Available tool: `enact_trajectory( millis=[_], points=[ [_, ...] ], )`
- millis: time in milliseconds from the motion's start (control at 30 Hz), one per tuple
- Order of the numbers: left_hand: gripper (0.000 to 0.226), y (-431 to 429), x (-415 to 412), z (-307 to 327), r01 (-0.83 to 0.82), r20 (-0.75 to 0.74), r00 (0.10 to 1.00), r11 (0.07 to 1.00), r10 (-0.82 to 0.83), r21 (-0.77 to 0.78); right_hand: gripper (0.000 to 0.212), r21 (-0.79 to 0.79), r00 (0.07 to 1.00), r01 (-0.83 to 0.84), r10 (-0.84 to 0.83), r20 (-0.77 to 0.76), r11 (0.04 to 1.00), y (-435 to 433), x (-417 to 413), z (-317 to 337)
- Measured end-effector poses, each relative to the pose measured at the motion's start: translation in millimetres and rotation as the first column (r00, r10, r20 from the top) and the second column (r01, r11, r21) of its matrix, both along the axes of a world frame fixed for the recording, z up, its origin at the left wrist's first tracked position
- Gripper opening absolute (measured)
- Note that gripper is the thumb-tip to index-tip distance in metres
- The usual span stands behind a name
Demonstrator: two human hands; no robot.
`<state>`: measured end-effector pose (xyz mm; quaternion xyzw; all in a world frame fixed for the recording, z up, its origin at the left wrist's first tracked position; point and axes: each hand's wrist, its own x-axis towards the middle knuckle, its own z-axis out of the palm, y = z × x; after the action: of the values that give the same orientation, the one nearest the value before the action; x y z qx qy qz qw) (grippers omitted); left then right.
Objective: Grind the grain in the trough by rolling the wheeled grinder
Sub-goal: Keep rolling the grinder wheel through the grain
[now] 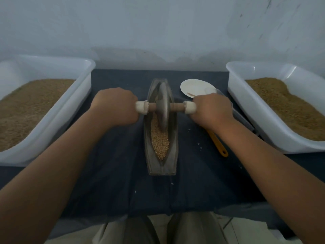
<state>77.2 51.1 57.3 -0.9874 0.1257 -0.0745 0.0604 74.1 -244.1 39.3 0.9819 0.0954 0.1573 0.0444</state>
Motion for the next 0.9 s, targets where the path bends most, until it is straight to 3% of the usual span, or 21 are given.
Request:
enact_trajectory(
  millis=[100,233,300,400,500,667,800,900],
  points=[
    [0.021,14,-27,-6,0.091,0.002,0.996,0.994,-0.091,0.061,0.033,-0.001,0.993,-0.075,0.074,-0.087,0.997,-15,-34,-4],
    [0.030,20,-32,-15,0.160,0.133,0.976,0.981,-0.174,0.108,0.034,0.064,0.982,-0.130,0.137,-0.132,0.989,-23,-51,-6],
    [0.034,14,-12,-16,0.117,0.164,0.978,0.989,-0.131,0.091,0.035,0.045,0.989,-0.068,0.073,-0.127,0.997,-15,-34,-4],
    [0.030,6,23,-15,0.010,0.170,0.985,0.999,-0.016,0.034,0.024,0.007,0.998,0.033,-0.033,0.047,0.999,1,6,0],
    [0.029,4,34,-17,-0.043,0.113,0.992,0.997,0.050,-0.066,0.010,-0.013,0.999,0.040,-0.040,0.036,0.999,14,26,15],
    [0.027,17,-9,-27,-0.027,0.004,1.000,0.993,0.028,-0.113,0.027,-0.068,0.998,-0.056,0.056,-0.004,0.996,5,-7,21],
    [0.032,26,-46,-30,0.051,0.069,0.997,0.995,-0.045,-0.090,0.030,-0.048,0.986,-0.128,0.122,-0.111,0.991,-9,-41,17],
    [0.029,22,-37,-23,0.045,0.041,0.998,0.996,-0.042,-0.072,0.032,-0.064,0.993,-0.096,0.091,-0.076,0.993,-5,-30,10]
  ],
)
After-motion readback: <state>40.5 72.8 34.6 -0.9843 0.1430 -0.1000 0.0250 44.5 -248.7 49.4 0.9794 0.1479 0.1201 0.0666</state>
